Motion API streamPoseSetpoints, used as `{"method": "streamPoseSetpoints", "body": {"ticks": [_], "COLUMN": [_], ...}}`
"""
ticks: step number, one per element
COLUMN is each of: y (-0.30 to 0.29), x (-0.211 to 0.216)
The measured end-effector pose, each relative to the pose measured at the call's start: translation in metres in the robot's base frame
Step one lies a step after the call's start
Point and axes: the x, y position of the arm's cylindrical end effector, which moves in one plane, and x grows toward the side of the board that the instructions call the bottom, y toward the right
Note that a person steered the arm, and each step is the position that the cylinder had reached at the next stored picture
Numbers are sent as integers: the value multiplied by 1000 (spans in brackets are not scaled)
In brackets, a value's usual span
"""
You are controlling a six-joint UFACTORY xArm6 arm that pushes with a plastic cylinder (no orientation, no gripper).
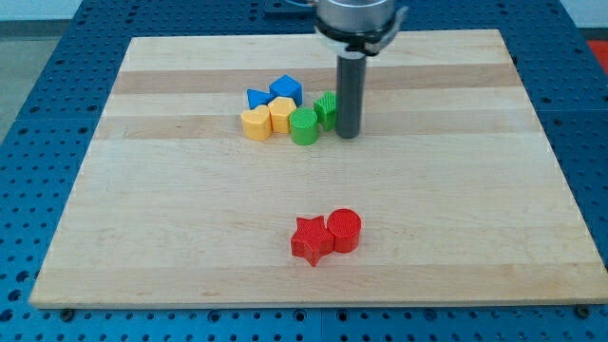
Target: Push the green star to the bottom right of the blue cube
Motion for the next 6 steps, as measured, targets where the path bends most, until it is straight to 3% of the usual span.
{"method": "streamPoseSetpoints", "body": {"ticks": [2, 6], "y": [31, -28], "x": [-19, -22]}}
